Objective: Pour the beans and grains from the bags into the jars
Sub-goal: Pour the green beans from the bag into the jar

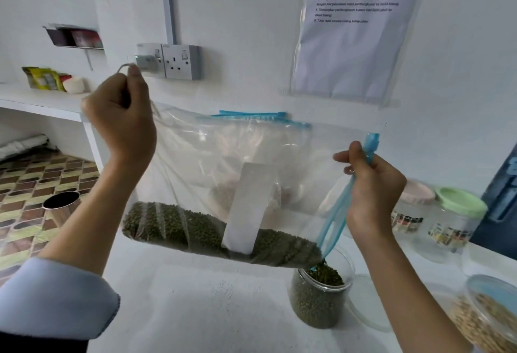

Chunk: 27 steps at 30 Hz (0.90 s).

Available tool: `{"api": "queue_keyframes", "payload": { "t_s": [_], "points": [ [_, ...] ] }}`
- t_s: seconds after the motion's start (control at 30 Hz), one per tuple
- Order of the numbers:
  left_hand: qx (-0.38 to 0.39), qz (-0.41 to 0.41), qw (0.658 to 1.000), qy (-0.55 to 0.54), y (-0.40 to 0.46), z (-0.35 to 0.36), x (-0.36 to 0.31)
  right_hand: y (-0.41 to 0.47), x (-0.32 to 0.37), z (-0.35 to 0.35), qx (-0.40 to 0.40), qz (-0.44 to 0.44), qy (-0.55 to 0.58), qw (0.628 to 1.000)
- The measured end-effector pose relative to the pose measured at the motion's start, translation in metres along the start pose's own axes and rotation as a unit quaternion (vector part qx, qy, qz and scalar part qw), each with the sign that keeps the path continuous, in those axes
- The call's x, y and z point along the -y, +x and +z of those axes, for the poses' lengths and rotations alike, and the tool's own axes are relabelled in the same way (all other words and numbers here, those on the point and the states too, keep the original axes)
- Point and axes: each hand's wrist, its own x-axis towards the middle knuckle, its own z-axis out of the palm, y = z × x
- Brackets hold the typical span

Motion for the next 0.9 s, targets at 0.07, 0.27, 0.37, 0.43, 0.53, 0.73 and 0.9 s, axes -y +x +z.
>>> {"api": "queue_keyframes", "payload": {
  "t_s": [0.07, 0.27, 0.37, 0.43, 0.53, 0.73, 0.9],
  "points": [
    [0.01, -0.003, 1.0, 0.012, -0.003, 0.002, -0.001, -0.004, -0.001, 0.003, 0.046, 0.01, -0.018, 0.999],
    [0.004, -0.01, 1.0, 0.011, -0.005, -0.005, 0.009, -0.003, 0.0, 0.002, 0.014, 0.0, -0.001, 1.0],
    [0.011, -0.013, 1.0, 0.017, -0.007, -0.007, 0.011, -0.006, 0.0, 0.004, 0.061, 0.007, -0.021, 0.998],
    [0.005, -0.02, 1.0, 0.017, -0.006, -0.009, 0.012, -0.004, 0.0, 0.004, 0.023, -0.003, -0.012, 1.0],
    [0.008, -0.019, 1.0, 0.02, -0.007, -0.011, 0.013, -0.003, 0.002, 0.005, 0.061, -0.006, -0.023, 0.998],
    [-0.002, -0.045, 0.999, 0.006, -0.008, -0.011, 0.014, -0.001, 0.002, 0.006, 0.043, -0.029, -0.014, 0.999],
    [-0.004, -0.073, 0.997, 0.013, -0.008, -0.014, 0.017, 0.0, 0.003, 0.008, 0.052, -0.021, -0.011, 0.998]
  ]
}}
